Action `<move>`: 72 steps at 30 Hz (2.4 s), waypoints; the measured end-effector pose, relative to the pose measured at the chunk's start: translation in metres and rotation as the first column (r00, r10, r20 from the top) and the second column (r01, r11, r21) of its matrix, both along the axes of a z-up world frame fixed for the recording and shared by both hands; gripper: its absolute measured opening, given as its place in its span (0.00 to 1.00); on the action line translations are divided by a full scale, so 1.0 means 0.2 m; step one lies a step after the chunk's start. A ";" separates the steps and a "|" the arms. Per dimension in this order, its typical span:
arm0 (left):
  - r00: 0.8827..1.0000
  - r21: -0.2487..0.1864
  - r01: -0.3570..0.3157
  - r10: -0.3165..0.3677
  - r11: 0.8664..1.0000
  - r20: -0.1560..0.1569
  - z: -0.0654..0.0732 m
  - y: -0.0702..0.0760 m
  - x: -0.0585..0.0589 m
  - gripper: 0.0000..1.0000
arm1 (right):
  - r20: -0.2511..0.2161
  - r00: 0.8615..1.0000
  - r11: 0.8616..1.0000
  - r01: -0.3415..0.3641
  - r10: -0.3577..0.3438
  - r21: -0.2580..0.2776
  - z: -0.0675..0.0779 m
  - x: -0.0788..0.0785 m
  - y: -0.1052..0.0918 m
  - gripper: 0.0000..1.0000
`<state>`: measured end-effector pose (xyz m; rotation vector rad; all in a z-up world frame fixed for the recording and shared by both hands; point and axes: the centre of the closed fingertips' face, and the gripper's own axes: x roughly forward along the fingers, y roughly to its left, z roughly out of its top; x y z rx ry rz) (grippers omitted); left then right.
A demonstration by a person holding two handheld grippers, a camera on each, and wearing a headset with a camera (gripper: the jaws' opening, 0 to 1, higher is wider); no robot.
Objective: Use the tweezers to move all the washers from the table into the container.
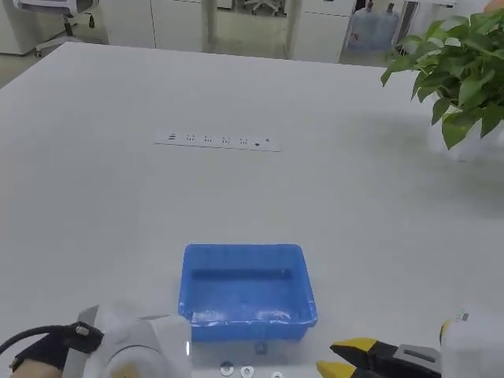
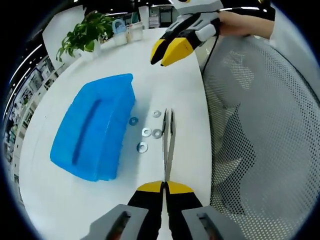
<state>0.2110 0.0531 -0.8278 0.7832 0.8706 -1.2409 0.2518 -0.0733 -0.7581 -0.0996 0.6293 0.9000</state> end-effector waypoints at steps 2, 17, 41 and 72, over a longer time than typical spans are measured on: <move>0.999 -0.022 0.037 -0.036 0.999 0.016 0.03 -0.02 -0.02 0.00 | 0.012 1.000 1.000 -0.024 0.024 0.000 0.01 -0.01 0.02 0.12; 0.994 -0.139 0.073 -0.061 0.988 0.087 0.44 -0.18 -0.07 0.00 | 0.102 0.940 0.944 -0.318 0.326 -0.089 0.13 -0.15 0.18 0.06; 0.990 -0.135 0.122 -0.111 0.983 0.083 0.55 -0.29 -0.07 0.00 | 0.030 0.834 0.828 -0.542 0.551 -0.142 -0.08 -0.25 0.41 0.05; 0.997 -0.097 0.081 -0.078 0.992 0.028 0.55 -0.28 0.05 0.00 | -0.002 0.867 0.863 -0.496 0.498 -0.092 -0.08 -0.13 0.45 0.05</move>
